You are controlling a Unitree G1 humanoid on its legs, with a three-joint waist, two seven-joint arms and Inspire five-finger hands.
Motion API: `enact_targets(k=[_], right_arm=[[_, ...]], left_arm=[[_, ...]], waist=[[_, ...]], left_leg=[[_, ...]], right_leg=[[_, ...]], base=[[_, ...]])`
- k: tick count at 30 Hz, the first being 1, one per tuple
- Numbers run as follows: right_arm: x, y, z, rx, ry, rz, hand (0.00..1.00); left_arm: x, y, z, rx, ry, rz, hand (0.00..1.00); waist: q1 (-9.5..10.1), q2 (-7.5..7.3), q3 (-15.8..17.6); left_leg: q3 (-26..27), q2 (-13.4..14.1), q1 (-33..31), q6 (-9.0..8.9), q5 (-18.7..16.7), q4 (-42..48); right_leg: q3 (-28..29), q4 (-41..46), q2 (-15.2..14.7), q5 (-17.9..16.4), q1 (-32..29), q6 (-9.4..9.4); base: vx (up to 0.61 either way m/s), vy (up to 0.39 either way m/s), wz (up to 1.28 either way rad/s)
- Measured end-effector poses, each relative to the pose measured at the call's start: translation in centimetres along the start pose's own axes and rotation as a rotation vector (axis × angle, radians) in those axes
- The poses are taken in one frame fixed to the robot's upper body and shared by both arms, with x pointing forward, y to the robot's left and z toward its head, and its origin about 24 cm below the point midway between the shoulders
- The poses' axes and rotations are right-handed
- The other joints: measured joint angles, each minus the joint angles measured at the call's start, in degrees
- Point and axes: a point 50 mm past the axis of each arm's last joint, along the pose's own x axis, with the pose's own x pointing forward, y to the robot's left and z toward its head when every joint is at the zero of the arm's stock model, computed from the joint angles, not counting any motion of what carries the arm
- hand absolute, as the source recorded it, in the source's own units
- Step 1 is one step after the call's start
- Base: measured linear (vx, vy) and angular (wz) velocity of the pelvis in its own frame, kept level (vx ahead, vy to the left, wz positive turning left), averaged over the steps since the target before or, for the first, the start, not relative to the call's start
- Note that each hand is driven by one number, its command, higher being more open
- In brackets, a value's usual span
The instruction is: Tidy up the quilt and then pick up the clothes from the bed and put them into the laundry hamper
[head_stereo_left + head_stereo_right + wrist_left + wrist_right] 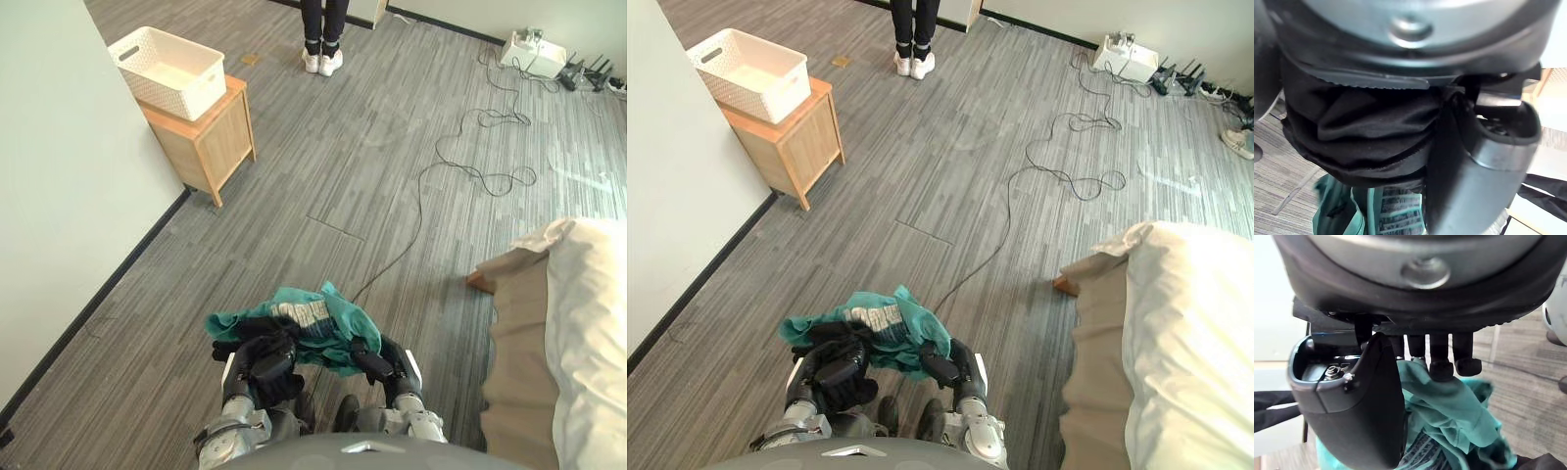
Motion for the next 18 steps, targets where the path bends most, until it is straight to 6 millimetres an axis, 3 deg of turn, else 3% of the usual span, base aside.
enact_targets(k=[3,4,8,13,16,18], right_arm=[[-0.1,0.4,-0.1,-0.005,0.004,0.028,0.0],[-1.4,-0.5,-1.9,-0.063,0.068,0.032,0.0],[-1.4,-0.5,-1.9,-0.063,0.067,0.031,0.0],[0.7,-1.0,-2.0,-0.087,0.117,0.018,0.0],[2.5,-1.8,-1.2,-0.086,0.124,-0.021,0.0],[3.6,-3.0,-0.7,-0.074,0.143,-0.082,0.0]], left_arm=[[0.4,-0.5,0.5,0.018,-0.017,-0.03,0.0],[0.3,-2.3,-1.5,0.078,0.073,-0.14,0.0],[0.5,-2.3,-1.3,0.079,0.066,-0.142,0.0],[2.7,-0.4,-1.1,0.091,0.098,-0.064,0.0],[4.3,1.5,-0.6,0.071,0.119,0.025,0.0],[4.9,2.1,-0.4,0.029,0.127,0.064,0.0]], waist=[[0.32,0.49,-0.33],[-1.18,0.96,-1.37],[-1.26,0.97,-1.36],[-1.53,1.3,-1.6],[-2.93,1.59,-1.71],[-3.04,2.96,-1.77]], left_leg=[[1.58,0.71,0.73,-1.04,-0.73,0.0],[-1.09,1.75,4.38,-0.48,-0.52,-3.8],[-1.07,1.76,4.38,-0.51,-0.54,-3.82],[1.44,2.34,4.58,-1.51,-1.14,-3.95],[2.4,2.76,4.62,-1.68,-1.23,-3.94],[4.44,3.23,4.73,-2.39,-1.66,-3.96]], right_leg=[[1.07,-5.63,1.78,2.69,3.01,-0.24],[2.69,-12.73,4.8,5.77,7.46,-0.87],[2.75,-12.74,4.82,5.74,7.39,-0.88],[4.44,-13.28,5.34,5.73,7.32,-0.88],[4.8,-13.79,5.74,5.8,7.36,-0.84],[6.34,-14.16,6.17,5.8,7.14,-0.85]], base=[[0.17,-0.061,-0.37],[0.09,-0.029,-0.13],[0.0,0.0,-0.01],[-0.02,0.003,-0.2],[0.0,-0.017,-0.13],[0.01,-0.015,-0.35]])
